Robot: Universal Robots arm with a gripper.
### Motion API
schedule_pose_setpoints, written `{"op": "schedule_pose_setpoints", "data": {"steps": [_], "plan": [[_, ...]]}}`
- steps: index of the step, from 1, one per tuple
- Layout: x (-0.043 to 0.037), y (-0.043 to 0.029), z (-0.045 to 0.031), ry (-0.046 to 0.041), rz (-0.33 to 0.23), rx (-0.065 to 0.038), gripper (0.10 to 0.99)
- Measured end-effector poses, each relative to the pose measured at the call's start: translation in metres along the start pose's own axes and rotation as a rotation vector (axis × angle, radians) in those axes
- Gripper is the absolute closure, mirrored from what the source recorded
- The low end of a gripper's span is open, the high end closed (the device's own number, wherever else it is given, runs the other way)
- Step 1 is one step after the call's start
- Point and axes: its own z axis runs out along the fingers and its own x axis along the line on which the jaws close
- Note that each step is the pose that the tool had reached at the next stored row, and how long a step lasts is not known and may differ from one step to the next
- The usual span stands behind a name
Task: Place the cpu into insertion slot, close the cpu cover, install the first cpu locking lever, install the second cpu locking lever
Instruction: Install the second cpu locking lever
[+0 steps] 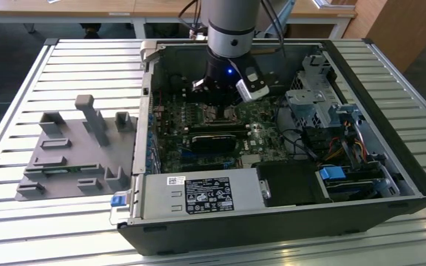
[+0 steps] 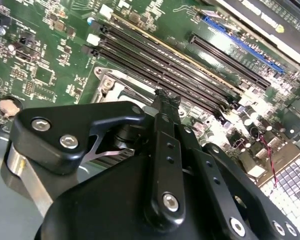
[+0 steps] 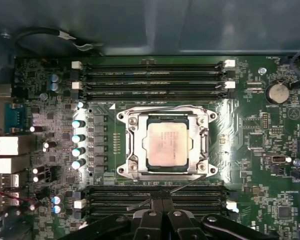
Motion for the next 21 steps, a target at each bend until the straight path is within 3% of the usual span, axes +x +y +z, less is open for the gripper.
{"op": "schedule_pose_setpoints", "data": {"steps": [9,10,13,14,21], "plan": [[0.0032,-0.0003,0.0115,0.0,0.0,0.0,0.98],[0.0034,-0.0008,0.0118,0.0002,0.0,-0.006,0.98],[0.0036,-0.0037,0.012,0.0011,0.0,-0.04,0.98],[0.0038,-0.0049,0.0121,0.0012,0.0,-0.046,0.98],[0.0127,-0.0108,0.0125,0.0016,-0.001,-0.06,0.98]]}}
